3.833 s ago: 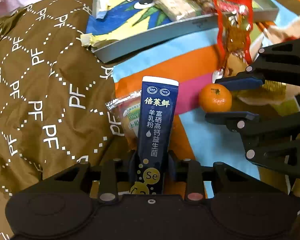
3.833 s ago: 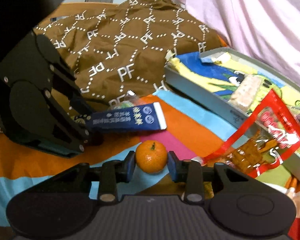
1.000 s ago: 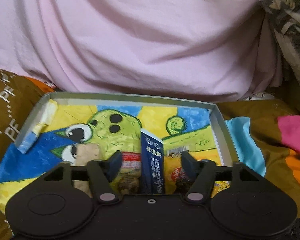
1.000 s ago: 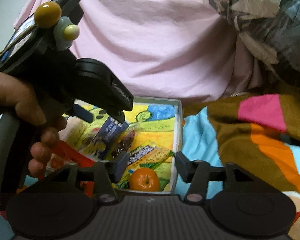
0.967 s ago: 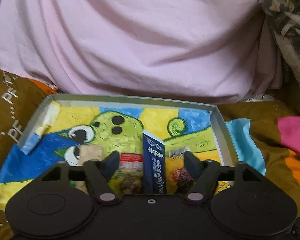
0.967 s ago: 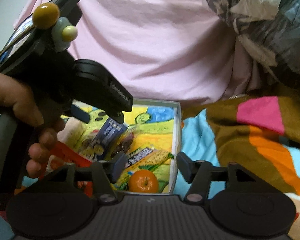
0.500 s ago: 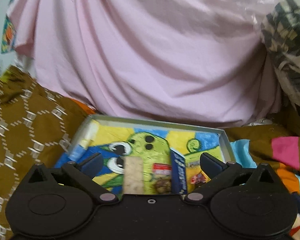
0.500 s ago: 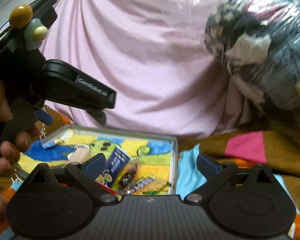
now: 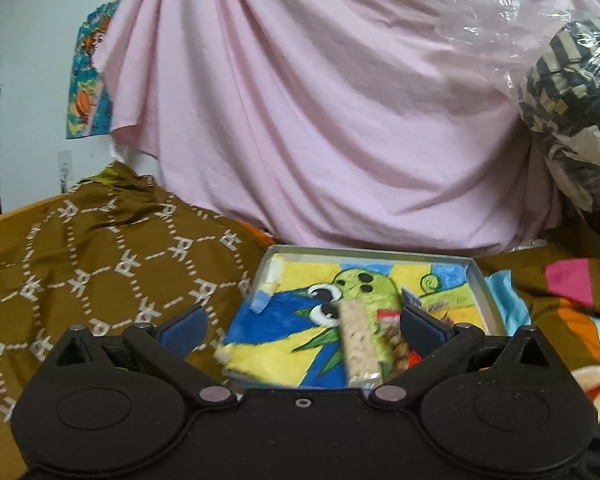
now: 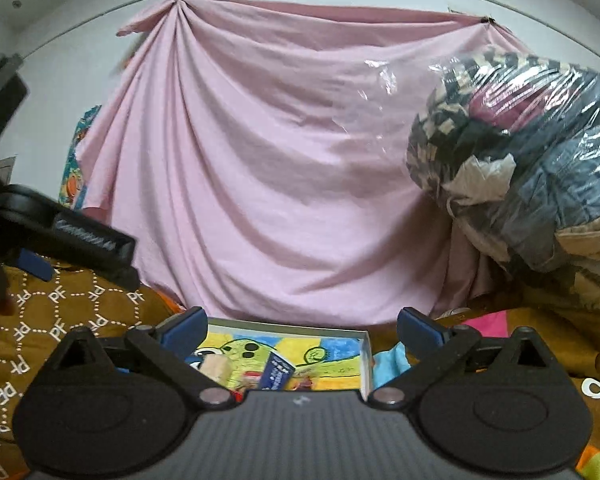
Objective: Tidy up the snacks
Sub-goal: 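Withdraw both tools from the tray toward the remaining snacks on the blanket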
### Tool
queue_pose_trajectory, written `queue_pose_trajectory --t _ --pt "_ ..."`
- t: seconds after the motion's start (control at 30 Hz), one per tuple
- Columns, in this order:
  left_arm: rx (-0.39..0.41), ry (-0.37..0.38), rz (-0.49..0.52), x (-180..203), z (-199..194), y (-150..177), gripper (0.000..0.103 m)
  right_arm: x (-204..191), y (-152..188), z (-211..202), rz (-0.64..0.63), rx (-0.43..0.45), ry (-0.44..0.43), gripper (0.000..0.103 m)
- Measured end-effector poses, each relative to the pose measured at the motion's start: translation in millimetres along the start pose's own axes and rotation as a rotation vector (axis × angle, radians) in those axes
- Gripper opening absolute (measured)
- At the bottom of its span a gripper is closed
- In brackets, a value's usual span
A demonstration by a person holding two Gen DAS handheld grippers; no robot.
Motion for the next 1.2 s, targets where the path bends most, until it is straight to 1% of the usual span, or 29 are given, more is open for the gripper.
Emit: queue_pose_trajectory --t 0.17,0.3,0.43,0.6,0.8,0.9,1.0,1.1,1.2 --pt "-0.015 -0.002 -0.01 -15 -29 22 0.102 -9 2 -19 -0.009 -0.014 -0.016 0.103" --pt "-0.031 -0.012 -0.008 -24 -45 41 0.102 -12 3 -32 -0.023 -0.014 -0.009 0.103" --pt "-0.084 -0.023 -0.007 -32 -57 67 0.102 -14 6 -48 -0.037 -0.03 -0.025 0.103" --pt "-0.169 -0.032 0.043 -39 -67 96 0.102 -21 12 -61 -0.051 -0.066 -0.066 0.103" --pt "-0.232 -0.026 0.054 -42 -71 119 0.102 -36 23 -75 -0.086 -0.119 -0.122 0.103" --pt "-0.278 -0.029 0.067 -42 -67 128 0.102 -43 29 -78 -0.11 -0.138 -0.137 0.103" --pt "-0.308 -0.026 0.072 -42 -65 136 0.102 -49 34 -79 -0.143 -0.157 -0.148 0.103" --pt "-0.341 -0.026 0.055 -43 -63 144 0.102 -55 43 -77 -0.172 -0.2 -0.158 0.103" --pt "-0.367 -0.027 0.045 -44 -62 153 0.102 -59 56 -72 -0.198 -0.269 -0.168 0.103"
Point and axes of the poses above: each gripper's, at about its wrist camera, not at the fingertips, and z roughly the way its jaws point, x to its right, y to its underside, the point moved 10 cm from there along z, roughly the way its jaws point, and after that the axes turned 10 degrees about y, right-handed, at the moved point
